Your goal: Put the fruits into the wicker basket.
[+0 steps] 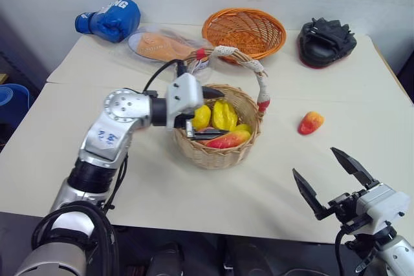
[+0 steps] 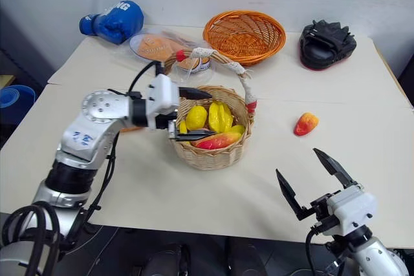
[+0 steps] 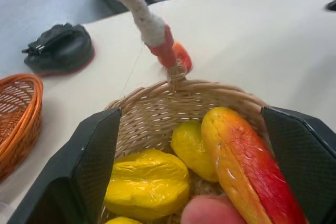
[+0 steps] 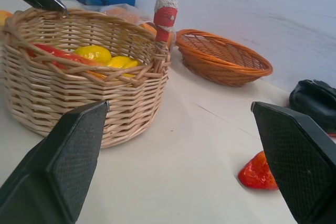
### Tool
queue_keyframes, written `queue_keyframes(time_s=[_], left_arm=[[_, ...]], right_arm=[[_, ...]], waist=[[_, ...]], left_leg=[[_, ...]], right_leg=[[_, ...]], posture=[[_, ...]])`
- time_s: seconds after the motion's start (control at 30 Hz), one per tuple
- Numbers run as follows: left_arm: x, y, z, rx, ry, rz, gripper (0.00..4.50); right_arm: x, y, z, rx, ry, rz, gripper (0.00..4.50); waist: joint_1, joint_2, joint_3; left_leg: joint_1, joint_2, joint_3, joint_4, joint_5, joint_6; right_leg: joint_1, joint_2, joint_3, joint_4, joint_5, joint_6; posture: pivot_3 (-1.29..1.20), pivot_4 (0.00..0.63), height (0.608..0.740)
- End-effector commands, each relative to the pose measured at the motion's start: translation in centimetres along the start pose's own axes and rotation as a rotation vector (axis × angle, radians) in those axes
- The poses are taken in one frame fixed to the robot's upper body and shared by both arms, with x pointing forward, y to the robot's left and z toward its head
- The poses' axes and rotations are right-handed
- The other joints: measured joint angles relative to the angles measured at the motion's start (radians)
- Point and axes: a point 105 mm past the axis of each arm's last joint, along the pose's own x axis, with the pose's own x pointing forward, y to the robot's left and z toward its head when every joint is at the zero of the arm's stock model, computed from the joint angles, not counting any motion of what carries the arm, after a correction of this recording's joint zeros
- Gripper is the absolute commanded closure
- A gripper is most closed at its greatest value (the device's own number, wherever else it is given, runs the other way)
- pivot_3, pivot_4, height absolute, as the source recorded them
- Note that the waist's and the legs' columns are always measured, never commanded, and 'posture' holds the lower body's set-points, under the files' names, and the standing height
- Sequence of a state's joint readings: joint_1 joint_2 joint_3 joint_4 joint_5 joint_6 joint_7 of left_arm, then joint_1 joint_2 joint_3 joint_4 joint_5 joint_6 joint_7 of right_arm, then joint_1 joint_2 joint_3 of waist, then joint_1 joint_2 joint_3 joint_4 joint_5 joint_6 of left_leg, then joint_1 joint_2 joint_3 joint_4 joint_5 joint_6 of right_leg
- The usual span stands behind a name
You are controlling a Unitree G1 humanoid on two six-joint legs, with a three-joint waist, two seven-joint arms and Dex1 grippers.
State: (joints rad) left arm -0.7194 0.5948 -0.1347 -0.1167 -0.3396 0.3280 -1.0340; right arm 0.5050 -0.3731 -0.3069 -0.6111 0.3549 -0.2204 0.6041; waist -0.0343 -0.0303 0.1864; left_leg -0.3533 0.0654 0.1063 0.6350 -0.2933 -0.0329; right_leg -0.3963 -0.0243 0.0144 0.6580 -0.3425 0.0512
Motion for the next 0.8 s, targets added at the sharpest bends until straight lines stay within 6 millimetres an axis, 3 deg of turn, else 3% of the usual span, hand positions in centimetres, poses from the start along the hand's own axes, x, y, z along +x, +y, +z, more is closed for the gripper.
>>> queue_keyframes(time_s=[0.03,0.23,0.33,0.53,0.67,0.8], left_arm=[[-4.0,-0.3,0.1,-0.022,0.009,0.013,0.03],[-12.4,-0.8,-1.2,-0.288,0.052,0.268,0.03],[-17.7,-1.2,-3.9,-0.397,0.092,0.53,0.03],[-28.4,-5.7,-10.1,-0.498,0.254,1.002,0.03],[-31.2,-7.3,-11.4,-0.514,0.317,1.121,0.03],[-30.0,-6.7,-11.4,-0.494,0.321,1.083,0.03]], right_arm=[[0.8,0.3,0.4,0.017,-0.063,0.081,0.0],[2.8,0.2,0.6,0.069,-0.133,0.185,0.0],[4.1,0.8,1.3,0.092,-0.177,0.223,0.0],[6.4,2.9,3.5,0.118,-0.277,0.307,0.0],[6.8,3.5,4.3,0.108,-0.304,0.328,0.0],[6.7,3.4,4.4,0.093,-0.304,0.325,0.0]], waist=[[-0.002,0.0,0.0],[-0.018,-0.001,0.001],[-0.015,-0.001,0.001],[-0.026,-0.003,0.0],[-0.008,-0.01,-0.001],[0.008,-0.011,-0.002]], left_leg=[[0.0,0.0,0.0,0.0,0.0,0.0],[0.0,0.001,-0.001,-0.001,0.0,0.001],[-0.001,0.0,-0.003,0.0,-0.002,0.004],[0.001,0.001,-0.003,-0.002,-0.003,0.005],[-0.001,0.001,-0.008,-0.003,-0.004,0.004],[-0.002,-0.001,-0.009,-0.004,-0.004,0.006]], right_leg=[[0.0,0.0,0.0,0.0,0.0,0.0],[0.0,-0.001,-0.001,0.0,-0.001,-0.001],[0.0,-0.003,-0.004,0.0,-0.001,-0.001],[0.0,-0.005,-0.005,0.0,-0.001,-0.002],[-0.001,-0.006,-0.01,0.0,-0.002,-0.005],[-0.001,-0.012,-0.014,-0.001,-0.003,-0.007]], posture=[[0.0,0.15,0.74],[0.0,0.15,0.74],[0.0,0.15,0.74],[0.0,0.15,0.74],[0.0,0.15,0.74],[0.0,0.15,0.74]])
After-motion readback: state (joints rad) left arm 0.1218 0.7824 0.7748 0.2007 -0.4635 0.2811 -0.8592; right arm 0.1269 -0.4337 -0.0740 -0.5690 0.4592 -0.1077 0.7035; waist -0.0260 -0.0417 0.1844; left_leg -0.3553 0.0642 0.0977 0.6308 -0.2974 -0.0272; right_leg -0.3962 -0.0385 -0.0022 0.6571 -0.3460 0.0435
